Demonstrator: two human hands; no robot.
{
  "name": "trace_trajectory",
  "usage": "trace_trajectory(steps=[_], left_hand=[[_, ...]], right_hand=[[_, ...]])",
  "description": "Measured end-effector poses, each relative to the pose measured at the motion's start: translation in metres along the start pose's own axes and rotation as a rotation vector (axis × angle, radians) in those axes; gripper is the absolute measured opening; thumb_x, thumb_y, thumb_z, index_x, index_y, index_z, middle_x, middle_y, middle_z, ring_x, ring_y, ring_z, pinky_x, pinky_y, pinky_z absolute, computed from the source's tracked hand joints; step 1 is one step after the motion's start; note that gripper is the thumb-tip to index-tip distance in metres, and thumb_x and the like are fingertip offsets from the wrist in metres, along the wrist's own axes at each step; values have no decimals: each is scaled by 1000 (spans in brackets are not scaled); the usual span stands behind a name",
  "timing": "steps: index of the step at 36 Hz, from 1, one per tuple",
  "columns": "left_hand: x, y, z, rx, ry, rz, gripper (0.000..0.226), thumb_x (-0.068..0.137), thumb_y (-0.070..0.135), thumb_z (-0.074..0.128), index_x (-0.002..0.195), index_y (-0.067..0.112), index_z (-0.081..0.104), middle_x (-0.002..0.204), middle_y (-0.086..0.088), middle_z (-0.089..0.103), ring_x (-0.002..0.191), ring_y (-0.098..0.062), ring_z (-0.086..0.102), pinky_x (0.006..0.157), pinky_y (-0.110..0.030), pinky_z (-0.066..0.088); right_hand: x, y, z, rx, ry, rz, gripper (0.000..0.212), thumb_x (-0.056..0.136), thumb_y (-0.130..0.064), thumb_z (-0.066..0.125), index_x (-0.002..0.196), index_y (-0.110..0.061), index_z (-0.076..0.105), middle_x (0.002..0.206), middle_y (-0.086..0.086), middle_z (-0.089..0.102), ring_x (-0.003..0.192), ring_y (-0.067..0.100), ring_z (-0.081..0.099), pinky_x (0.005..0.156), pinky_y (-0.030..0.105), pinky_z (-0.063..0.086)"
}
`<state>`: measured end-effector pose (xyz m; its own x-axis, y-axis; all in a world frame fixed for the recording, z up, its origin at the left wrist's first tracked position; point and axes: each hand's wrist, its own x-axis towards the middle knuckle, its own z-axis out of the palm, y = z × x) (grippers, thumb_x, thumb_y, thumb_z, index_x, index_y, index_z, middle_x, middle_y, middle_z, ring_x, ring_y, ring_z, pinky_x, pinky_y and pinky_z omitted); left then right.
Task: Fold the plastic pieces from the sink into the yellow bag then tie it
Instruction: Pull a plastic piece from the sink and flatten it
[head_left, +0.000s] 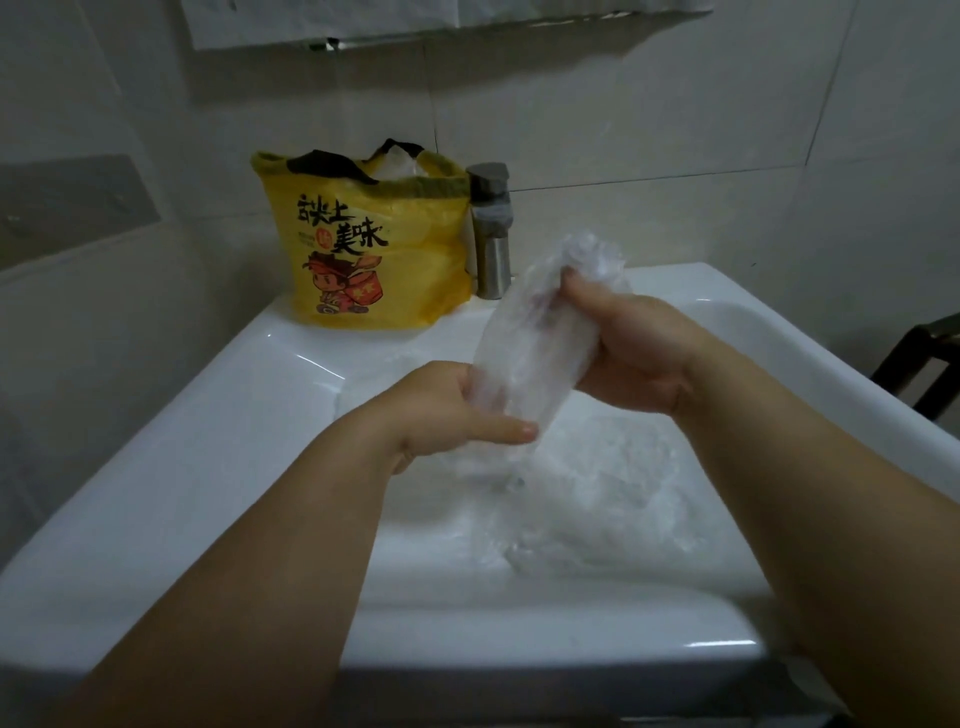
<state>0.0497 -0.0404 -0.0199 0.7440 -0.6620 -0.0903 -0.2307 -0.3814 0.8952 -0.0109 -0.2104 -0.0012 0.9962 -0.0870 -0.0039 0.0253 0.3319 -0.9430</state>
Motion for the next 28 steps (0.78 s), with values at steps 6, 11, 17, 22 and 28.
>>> trace_trajectory(steps=[6,11,17,22,28], left_hand=[[3,6,-2,-222,161,57,5,84,16,73,86,14,69,65,8,66,56,-4,60,49,-15,44],[8,5,-13,-570,138,-4,27,89,9,64,115,3,65,102,-10,74,92,-21,71,80,-32,59],[4,5,-19,-658,-125,-105,49,74,20,70,120,7,64,112,-11,70,100,-22,68,91,-34,54],[12,3,-25,-901,152,-275,10,86,4,62,94,5,68,73,-4,73,57,-9,68,64,-18,56],[12,1,-27,-984,249,-322,15,89,-3,58,76,4,63,51,0,63,38,-5,58,37,-13,46]], right_hand=[[-3,9,12,-189,-88,74,50,86,-31,59,126,-3,54,118,17,67,106,30,66,90,40,55],[-2,4,9,-121,126,-2,32,90,-1,59,121,3,57,112,16,68,96,27,70,76,31,60],[-4,9,15,-113,114,-79,61,91,-15,62,146,-19,33,115,7,61,98,27,69,81,38,59],[-12,8,20,-467,63,-228,76,92,1,46,146,-46,21,137,-4,39,110,19,55,74,26,54],[-17,18,31,-1167,-53,-461,69,82,-14,72,133,-48,39,160,-6,7,143,12,19,106,25,34]])
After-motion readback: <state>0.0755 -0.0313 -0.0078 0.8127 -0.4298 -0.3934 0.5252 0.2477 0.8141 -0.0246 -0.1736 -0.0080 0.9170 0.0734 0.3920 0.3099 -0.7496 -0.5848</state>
